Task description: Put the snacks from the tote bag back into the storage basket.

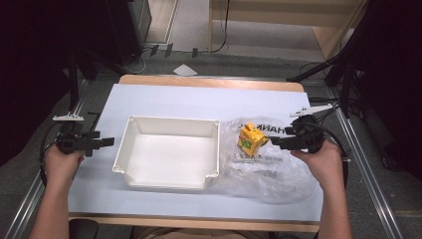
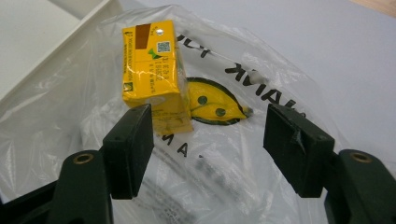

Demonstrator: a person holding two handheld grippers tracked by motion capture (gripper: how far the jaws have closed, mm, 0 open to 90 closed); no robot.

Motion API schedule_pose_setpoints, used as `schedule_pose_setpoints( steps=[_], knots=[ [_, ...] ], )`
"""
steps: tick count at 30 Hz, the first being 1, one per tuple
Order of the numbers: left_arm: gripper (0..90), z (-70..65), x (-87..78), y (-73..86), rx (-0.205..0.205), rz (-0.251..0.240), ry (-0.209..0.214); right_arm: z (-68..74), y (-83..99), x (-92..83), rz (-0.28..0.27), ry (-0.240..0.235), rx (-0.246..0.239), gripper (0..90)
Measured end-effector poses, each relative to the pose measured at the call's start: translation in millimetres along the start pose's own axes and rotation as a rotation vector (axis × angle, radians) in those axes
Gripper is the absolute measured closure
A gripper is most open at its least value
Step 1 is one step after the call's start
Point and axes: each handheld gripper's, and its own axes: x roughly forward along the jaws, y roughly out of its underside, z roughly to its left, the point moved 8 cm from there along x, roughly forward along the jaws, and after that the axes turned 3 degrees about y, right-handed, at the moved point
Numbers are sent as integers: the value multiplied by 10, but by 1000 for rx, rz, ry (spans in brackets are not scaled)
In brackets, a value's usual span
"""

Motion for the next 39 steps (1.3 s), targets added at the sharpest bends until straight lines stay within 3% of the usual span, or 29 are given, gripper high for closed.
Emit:
schedule_pose_setpoints(
  steps=[15,39],
  knots=[
    [152,0,0,0,0,1,1,171,-67,-26,27,-16,-43,341],
    [152,1,4,5,-2,8,4,364,-176,129,83,-39,-101,338]
  ],
)
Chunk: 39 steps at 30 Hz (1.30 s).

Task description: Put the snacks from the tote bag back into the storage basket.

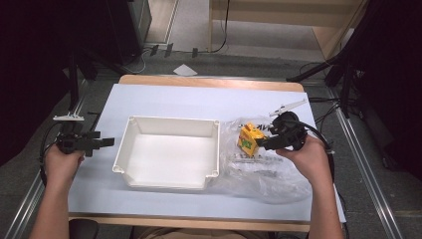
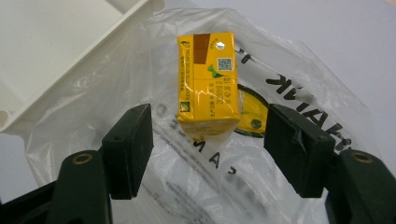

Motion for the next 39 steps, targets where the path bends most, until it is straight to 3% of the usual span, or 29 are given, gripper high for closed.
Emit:
schedule_pose_setpoints(
  steps=[9,39],
  knots=[
    [151,1,1,0,0,-1,0,25,-39,131,53,9,-16,324],
    [152,-6,5,14,3,2,-5,17,-111,610,112,-1,-31,328]
  ],
)
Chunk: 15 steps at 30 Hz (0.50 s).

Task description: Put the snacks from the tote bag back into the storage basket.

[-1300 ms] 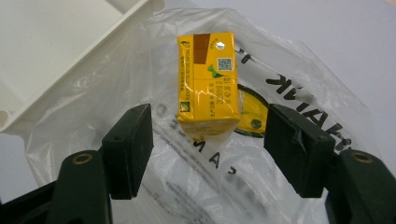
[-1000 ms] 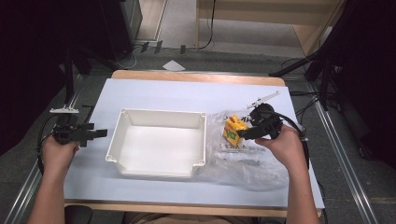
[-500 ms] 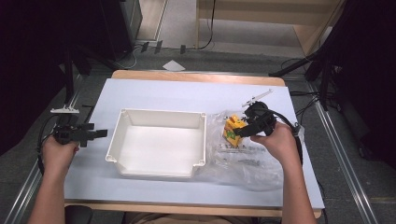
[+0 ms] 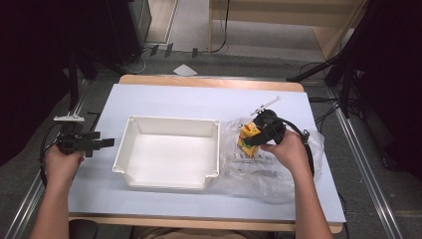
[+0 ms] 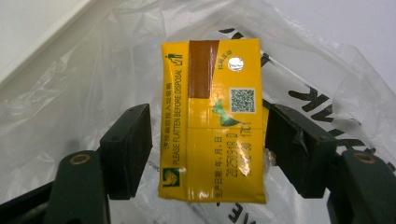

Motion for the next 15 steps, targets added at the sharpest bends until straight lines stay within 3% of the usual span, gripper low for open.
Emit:
schedule_pose_setpoints(
  steps=[15],
  knots=[
    [152,6,-34,38,-4,1,-7,-12,-19,216,19,4,1,398]
  ],
)
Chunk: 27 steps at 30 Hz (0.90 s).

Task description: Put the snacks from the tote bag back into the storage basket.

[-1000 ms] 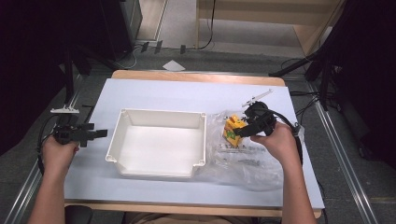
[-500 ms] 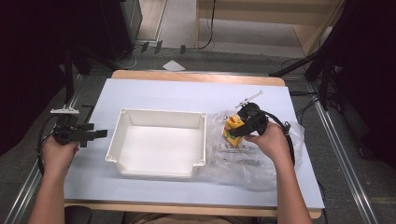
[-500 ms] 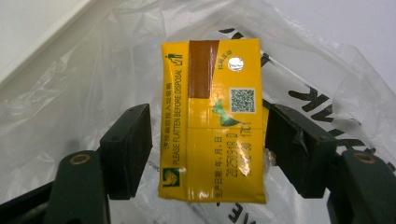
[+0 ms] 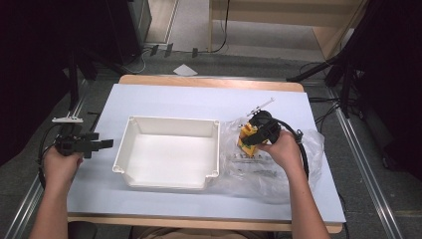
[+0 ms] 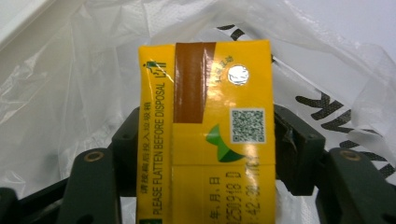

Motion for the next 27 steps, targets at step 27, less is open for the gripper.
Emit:
schedule_pose_setpoints(
  steps=[27],
  knots=[
    [151,-1,-9,8,-3,-4,0,19,-16,15,-7,12,-24,513]
  ],
)
